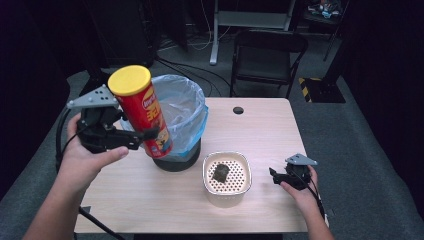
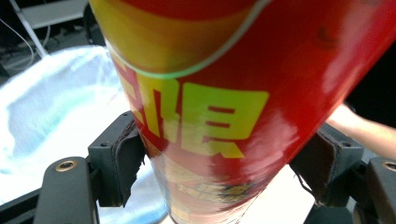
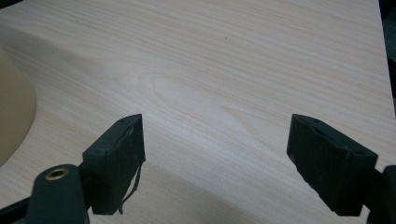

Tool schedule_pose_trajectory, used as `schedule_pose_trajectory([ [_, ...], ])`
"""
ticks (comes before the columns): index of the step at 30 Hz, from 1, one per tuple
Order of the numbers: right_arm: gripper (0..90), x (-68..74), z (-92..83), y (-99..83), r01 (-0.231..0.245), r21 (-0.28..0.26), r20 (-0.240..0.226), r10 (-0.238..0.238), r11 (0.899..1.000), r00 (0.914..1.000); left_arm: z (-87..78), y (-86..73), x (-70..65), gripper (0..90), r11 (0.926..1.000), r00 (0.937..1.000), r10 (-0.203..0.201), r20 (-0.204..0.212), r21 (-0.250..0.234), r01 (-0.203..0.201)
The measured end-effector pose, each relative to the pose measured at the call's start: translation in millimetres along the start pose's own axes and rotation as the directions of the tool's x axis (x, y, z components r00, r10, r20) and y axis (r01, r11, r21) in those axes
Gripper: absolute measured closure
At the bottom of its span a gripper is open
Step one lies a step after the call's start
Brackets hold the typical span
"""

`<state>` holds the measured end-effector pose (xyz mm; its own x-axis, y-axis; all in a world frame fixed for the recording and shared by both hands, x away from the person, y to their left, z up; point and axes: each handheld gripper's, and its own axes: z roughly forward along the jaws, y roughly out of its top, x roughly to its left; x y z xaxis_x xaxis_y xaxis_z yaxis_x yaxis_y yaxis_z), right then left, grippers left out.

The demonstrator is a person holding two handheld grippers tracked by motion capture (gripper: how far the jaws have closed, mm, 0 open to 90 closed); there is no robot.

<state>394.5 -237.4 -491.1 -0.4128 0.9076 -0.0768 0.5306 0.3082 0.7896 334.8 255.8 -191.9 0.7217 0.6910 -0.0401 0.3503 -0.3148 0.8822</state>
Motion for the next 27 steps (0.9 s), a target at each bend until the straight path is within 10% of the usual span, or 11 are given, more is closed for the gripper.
schedule_pose_trajectory([
  [13, 18.6, 2.0, 2.4, -0.9, 0.009, 0.007, -0.008, -0.009, 1.000, 0.9999, 36.0, 34.5, 36.9, 24.0, 0.9995, 0.9970, -0.017, -0.075, -0.029, 0.014],
  [27, 18.6, 1.8, 4.4, -2.4, 0.020, 0.013, -0.012, -0.020, 1.000, 0.9997, 92.2, 10.1, 81.1, 24.0, 0.9965, 0.9788, -0.083, -0.187, -0.017, 0.082],
])
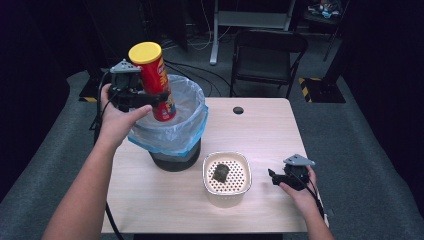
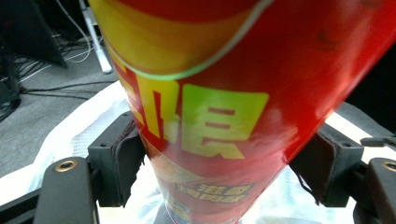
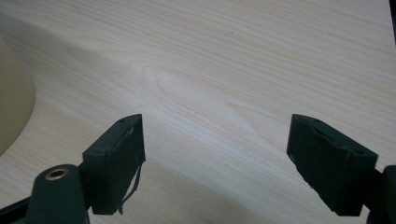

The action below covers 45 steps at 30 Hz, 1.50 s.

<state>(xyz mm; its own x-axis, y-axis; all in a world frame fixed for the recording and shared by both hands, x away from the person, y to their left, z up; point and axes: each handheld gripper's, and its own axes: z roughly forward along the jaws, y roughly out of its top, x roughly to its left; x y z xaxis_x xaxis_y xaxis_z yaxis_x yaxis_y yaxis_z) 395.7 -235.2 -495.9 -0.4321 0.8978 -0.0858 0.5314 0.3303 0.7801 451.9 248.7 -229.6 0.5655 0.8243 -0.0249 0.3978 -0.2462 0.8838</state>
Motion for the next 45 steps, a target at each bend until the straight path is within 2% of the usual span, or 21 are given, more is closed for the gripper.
schedule_pose_trajectory([
  [7, 18.6, 1.1, 1.0, -0.1, -0.002, 0.003, 0.001, 0.002, 1.000, 1.0000, 11.4, -10.2, 10.3, 23.9, 0.9992, 0.9998, -0.021, -0.003, 0.033, 0.022],
  [10, 18.6, 1.0, 1.1, -0.1, 0.003, 0.005, 0.000, -0.003, 1.000, 1.0000, 21.7, -16.8, 15.7, 23.8, 0.9932, 0.9984, -0.056, 0.001, 0.102, 0.056],
  [14, 18.6, 1.1, 1.0, 0.0, -0.001, 0.005, 0.000, 0.001, 1.000, 1.0000, 25.8, -21.4, 19.0, 23.3, 0.9891, 0.9972, -0.074, -0.002, 0.127, 0.074],
  [16, 18.5, 1.1, 0.6, 0.1, 0.000, 0.008, -0.004, 0.000, 1.000, 1.0000, 27.2, -24.3, 20.6, 15.8, 0.9853, 0.9925, -0.122, 0.002, 0.120, 0.121],
  [17, 18.6, 0.4, 0.6, -0.1, 0.000, 0.002, 0.000, 0.000, 1.000, 1.0000, 26.2, -25.8, 22.1, 12.1, 0.9847, 0.9916, -0.129, -0.006, 0.118, 0.129],
  [21, 18.6, 0.3, 0.5, 0.0, 0.000, 0.001, 0.000, 0.000, 1.000, 1.0000, 20.3, -30.5, 25.7, 12.7, 0.9842, 0.9907, -0.135, -0.012, 0.114, 0.136],
  [25, 18.6, 0.5, -0.2, 0.1, 0.002, 0.000, -0.003, -0.002, 1.000, 1.0000, 4.2, -37.2, 25.0, 14.9, 0.9887, 0.9920, -0.126, -0.007, 0.081, 0.126],
  [27, 18.6, 0.1, -0.1, 0.2, 0.006, -0.001, -0.001, -0.006, 1.000, 1.0000, -6.4, -40.8, 22.0, 19.0, 0.9928, 0.9943, -0.105, 0.019, 0.059, 0.104],
  [28, 18.5, 0.3, -0.1, 0.1, -0.003, 0.002, 0.000, 0.003, 1.000, 1.0000, -18.8, -45.4, 16.7, 22.9, 0.9961, 0.9965, -0.075, 0.037, 0.049, 0.073],
  [29, 18.5, 0.3, -0.1, 0.1, -0.003, 0.002, 0.000, 0.003, 1.000, 1.0000, -18.8, -45.4, 16.7, 24.6, 0.9961, 0.9965, -0.075, 0.037, 0.049, 0.073],
  [30, 18.6, 0.5, -0.1, 0.1, 0.001, 0.000, 0.000, -0.001, 1.000, 1.0000, -32.8, -51.9, 11.2, 26.8, 0.9981, 0.9978, -0.050, 0.044, 0.038, 0.048],
  [31, 18.6, 0.5, -0.1, 0.1, 0.001, 0.000, 0.000, -0.001, 1.000, 1.0000, -32.8, -51.9, 11.2, 28.9, 0.9981, 0.9978, -0.050, 0.044, 0.038, 0.048],
  [34, 18.6, 0.4, -1.1, 0.3, 0.002, -0.001, 0.003, -0.002, 1.000, 1.0000, -62.2, -69.8, 5.3, 32.7, 0.9998, 0.9972, -0.016, 0.073, -0.006, 0.016],
  [37, 18.6, 0.8, -0.5, 0.2, -0.006, 0.001, 0.003, 0.006, 1.000, 1.0000, -73.7, -79.9, 3.5, 33.9, 0.9998, 0.9955, -0.008, 0.094, -0.015, 0.010],
  [38, 18.6, 0.8, -0.1, 0.1, -0.005, 0.005, 0.008, 0.005, 1.000, 1.0000, -82.0, -90.9, 1.7, 36.3, 1.0000, 0.9931, 0.004, 0.117, -0.009, -0.003],
  [39, 18.6, 0.8, -0.1, 0.1, -0.005, 0.005, 0.008, 0.005, 1.000, 1.0000, -82.0, -90.9, 1.7, 38.3, 1.0000, 0.9931, 0.004, 0.117, -0.009, -0.003],
  [40, 18.6, 0.8, -0.1, 0.3, 0.000, 0.003, 0.006, 0.000, 1.000, 1.0000, -85.4, -102.6, 1.9, 40.8, 0.9999, 0.9903, 0.012, 0.138, 0.006, -0.013],
  [41, 18.6, 0.8, -0.1, 0.3, 0.000, 0.003, 0.006, 0.000, 1.000, 1.0000, -85.4, -102.6, 1.9, 41.1, 0.9999, 0.9903, 0.012, 0.138, 0.006, -0.013],
  [43, 18.5, 0.9, 0.0, 0.3, -0.002, 0.003, 0.007, 0.002, 1.000, 1.0000, -84.9, -112.8, 3.4, 43.2, 0.9998, 0.9903, 0.009, 0.139, 0.019, -0.011],
  [44, 18.6, 0.8, 0.5, 0.2, -0.004, 0.003, 0.006, 0.004, 1.000, 1.0000, -81.6, -125.8, 6.4, 44.2, 0.9995, 0.9909, 0.006, 0.134, 0.031, -0.010],
  [45, 18.6, 0.8, 0.5, 0.2, -0.004, 0.003, 0.006, 0.004, 1.000, 1.0000, -81.6, -125.8, 6.4, 44.3, 0.9995, 0.9909, 0.006, 0.134, 0.031, -0.010],
])
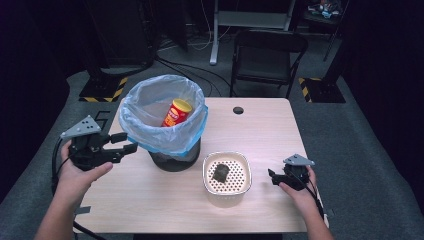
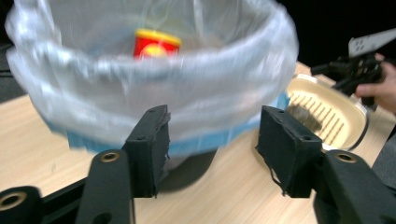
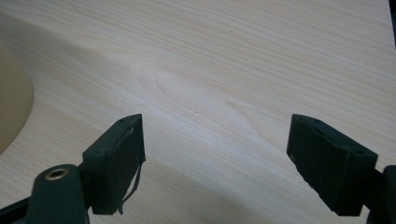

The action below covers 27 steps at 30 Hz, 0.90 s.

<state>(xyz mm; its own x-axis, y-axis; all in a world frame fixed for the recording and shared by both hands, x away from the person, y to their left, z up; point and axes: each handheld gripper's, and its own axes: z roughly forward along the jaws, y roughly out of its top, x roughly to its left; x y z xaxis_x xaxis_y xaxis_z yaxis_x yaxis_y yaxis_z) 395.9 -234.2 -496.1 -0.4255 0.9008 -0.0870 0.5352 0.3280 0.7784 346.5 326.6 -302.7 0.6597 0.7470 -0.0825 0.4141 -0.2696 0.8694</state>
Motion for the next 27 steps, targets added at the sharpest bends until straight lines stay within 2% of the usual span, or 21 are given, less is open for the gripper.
schedule_pose_trajectory([
  [4, 18.6, 0.2, 0.3, -0.1, -0.001, 0.007, 0.000, 0.001, 1.000, 1.0000, 12.0, -24.6, 9.3, 44.3, 0.9990, 0.9988, -0.044, -0.021, -0.002, 0.044],
  [5, 18.6, 0.1, 0.3, -0.1, -0.001, 0.007, -0.001, 0.001, 1.000, 1.0000, 15.0, -29.1, 11.4, 44.2, 0.9991, 0.9988, -0.043, -0.025, 0.003, 0.043],
  [7, 18.6, -0.3, 0.2, -0.4, -0.004, 0.006, 0.001, 0.004, 1.000, 1.0000, 29.5, -48.5, 15.8, 41.8, 0.9977, 0.9967, -0.067, -0.046, 0.006, 0.068],
  [8, 18.6, -0.3, 0.2, -0.4, -0.004, 0.006, 0.001, 0.004, 1.000, 1.0000, 29.5, -48.5, 15.8, 40.5, 0.9977, 0.9967, -0.067, -0.046, 0.006, 0.068],
  [9, 18.6, -0.9, 0.2, -0.7, 0.003, 0.006, 0.004, -0.003, 1.000, 1.0000, 43.7, -65.8, 19.7, 39.1, 0.9956, 0.9949, -0.087, -0.052, 0.030, 0.088],
  [10, 18.6, -0.9, 0.2, -0.7, 0.003, 0.006, 0.004, -0.003, 1.000, 1.0000, 43.7, -65.8, 19.7, 38.3, 0.9956, 0.9949, -0.087, -0.052, 0.030, 0.088],
  [11, 18.6, -0.5, 0.1, -1.1, -0.007, 0.006, 0.002, 0.007, 1.000, 1.0000, 55.5, -81.5, 22.0, 36.9, 0.9936, 0.9930, -0.101, -0.061, 0.044, 0.104],
  [12, 18.6, -0.7, 0.3, -1.1, -0.005, 0.005, 0.001, 0.005, 1.000, 1.0000, 55.5, -81.5, 22.0, 36.1, 0.9936, 0.9930, -0.101, -0.061, 0.044, 0.104],
  [13, 18.6, -1.0, 0.6, -1.1, -0.002, 0.006, -0.001, 0.002, 1.000, 1.0000, 65.2, -94.9, 24.5, 35.8, 0.9911, 0.9914, -0.116, -0.061, 0.059, 0.119],
  [14, 18.6, -1.0, 0.6, -1.1, -0.002, 0.006, -0.001, 0.002, 1.000, 1.0000, 65.2, -94.9, 24.5, 35.2, 0.9911, 0.9914, -0.116, -0.061, 0.059, 0.119],
  [16, 18.6, -1.5, 1.0, -1.3, 0.000, 0.011, -0.002, 0.000, 1.000, 1.0000, 78.1, -114.5, 29.5, 34.2, 0.9873, 0.9879, -0.134, -0.078, 0.075, 0.140],
  [18, 18.6, -1.5, 1.8, -1.9, 0.005, 0.014, 0.001, -0.005, 1.000, 1.0000, 83.9, -124.6, 32.1, 33.6, 0.9863, 0.9851, -0.136, -0.105, 0.080, 0.144],
  [23, 18.8, -0.2, 4.6, -3.3, 0.014, 0.024, 0.001, -0.014, 1.000, 0.9999, 98.6, -155.4, 43.7, 33.7, 0.9789, 0.9735, -0.156, -0.167, 0.105, 0.175],
  [25, 18.8, -0.1, 5.6, -3.7, 0.020, 0.025, 0.001, -0.020, 0.999, 0.9998, 99.5, -158.4, 45.4, 33.7, 0.9785, 0.9748, -0.144, -0.170, 0.122, 0.166],
  [27, 18.8, 0.8, 8.1, -4.9, 0.015, 0.031, 0.004, -0.015, 0.999, 0.9999, 103.8, -167.6, 49.5, 33.4, 0.9780, 0.9721, -0.132, -0.194, 0.135, 0.159],
])
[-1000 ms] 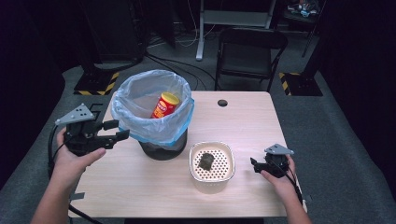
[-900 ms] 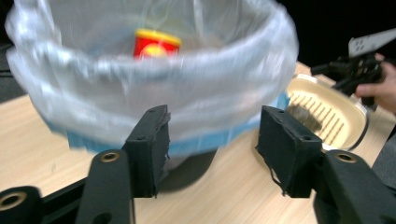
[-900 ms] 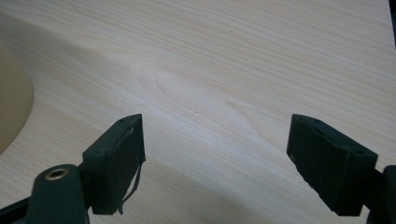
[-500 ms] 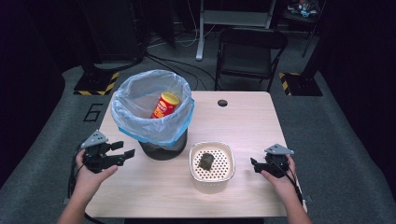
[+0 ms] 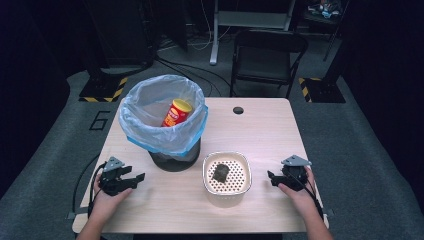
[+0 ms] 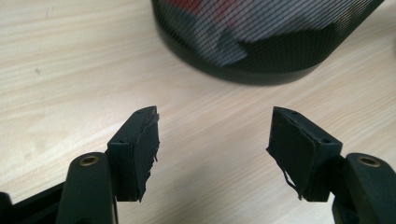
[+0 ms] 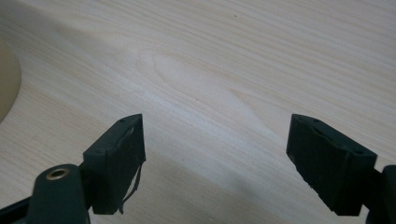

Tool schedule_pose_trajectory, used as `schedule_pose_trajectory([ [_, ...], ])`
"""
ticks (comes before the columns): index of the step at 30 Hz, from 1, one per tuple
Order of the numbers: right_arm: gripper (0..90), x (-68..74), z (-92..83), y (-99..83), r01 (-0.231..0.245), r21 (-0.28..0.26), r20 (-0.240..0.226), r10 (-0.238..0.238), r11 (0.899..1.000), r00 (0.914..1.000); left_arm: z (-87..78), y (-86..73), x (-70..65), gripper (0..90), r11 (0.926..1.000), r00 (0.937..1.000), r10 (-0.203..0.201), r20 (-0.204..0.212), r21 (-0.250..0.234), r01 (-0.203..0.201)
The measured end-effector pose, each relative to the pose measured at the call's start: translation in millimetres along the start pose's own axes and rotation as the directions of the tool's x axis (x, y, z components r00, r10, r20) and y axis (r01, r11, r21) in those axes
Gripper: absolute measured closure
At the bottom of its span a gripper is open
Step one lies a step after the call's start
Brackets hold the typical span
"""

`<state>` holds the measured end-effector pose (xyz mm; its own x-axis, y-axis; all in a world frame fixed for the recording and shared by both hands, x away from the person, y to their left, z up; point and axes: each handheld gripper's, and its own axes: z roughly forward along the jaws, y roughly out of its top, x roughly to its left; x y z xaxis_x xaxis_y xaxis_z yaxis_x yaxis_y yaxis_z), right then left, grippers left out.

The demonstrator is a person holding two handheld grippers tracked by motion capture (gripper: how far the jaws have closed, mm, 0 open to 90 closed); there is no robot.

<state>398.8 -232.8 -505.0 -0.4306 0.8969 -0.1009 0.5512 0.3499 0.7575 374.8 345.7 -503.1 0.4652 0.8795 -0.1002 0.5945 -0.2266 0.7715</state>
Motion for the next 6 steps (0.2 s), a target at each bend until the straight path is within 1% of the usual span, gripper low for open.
schedule_pose_trajectory([
  [1, 18.8, 0.0, 0.0, 0.0, 0.000, 0.000, 0.000, 0.000, 1.000, 1.0000, 0.0, 0.0, 0.0, 32.4, 1.0000, 1.0000, 0.000, 0.000, 0.000, 0.000],
  [2, 18.8, -0.1, 1.3, -1.7, 0.007, 0.017, -0.004, -0.007, 1.000, 1.0000, 4.9, -5.2, 4.2, 31.7, 0.9996, 0.9997, -0.012, -0.021, 0.024, 0.012],
  [3, 18.8, -0.1, 1.3, -1.7, 0.007, 0.017, -0.004, -0.007, 1.000, 1.0000, 4.9, -5.2, 4.2, 31.1, 0.9996, 0.9997, -0.012, -0.021, 0.024, 0.012],
  [4, 18.7, 0.7, 4.3, -3.5, 0.010, 0.020, 0.008, -0.010, 1.000, 0.9999, 10.7, -10.1, 7.3, 30.0, 0.9985, 0.9980, -0.023, -0.058, 0.047, 0.026],
  [5, 18.7, 0.7, 4.3, -3.5, 0.010, 0.020, 0.008, -0.010, 1.000, 0.9999, 10.7, -10.1, 7.3, 29.3, 0.9985, 0.9980, -0.023, -0.058, 0.047, 0.026],
  [6, 17.8, 0.6, 8.0, -5.8, 0.017, 0.033, 0.022, -0.018, 0.999, 0.9996, 12.7, -11.3, 8.0, 28.1, 0.9977, 0.9956, -0.015, -0.092, 0.065, 0.021],
])
